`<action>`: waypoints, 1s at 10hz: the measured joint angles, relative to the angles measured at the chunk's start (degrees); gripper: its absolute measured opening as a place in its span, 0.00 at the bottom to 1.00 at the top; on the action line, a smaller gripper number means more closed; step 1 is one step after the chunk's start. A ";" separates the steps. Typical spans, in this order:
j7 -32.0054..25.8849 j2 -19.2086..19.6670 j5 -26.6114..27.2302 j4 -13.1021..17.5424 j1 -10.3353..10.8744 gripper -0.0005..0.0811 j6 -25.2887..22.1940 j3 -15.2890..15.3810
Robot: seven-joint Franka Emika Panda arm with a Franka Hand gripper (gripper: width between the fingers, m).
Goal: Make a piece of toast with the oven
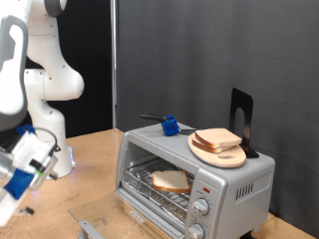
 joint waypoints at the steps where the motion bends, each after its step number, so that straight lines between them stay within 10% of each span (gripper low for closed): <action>1: -1.92 1.94 0.00 -0.27 0.02 1.00 1.80 0.11; 10: -10.77 8.68 3.84 1.16 -2.33 1.00 -0.74 0.32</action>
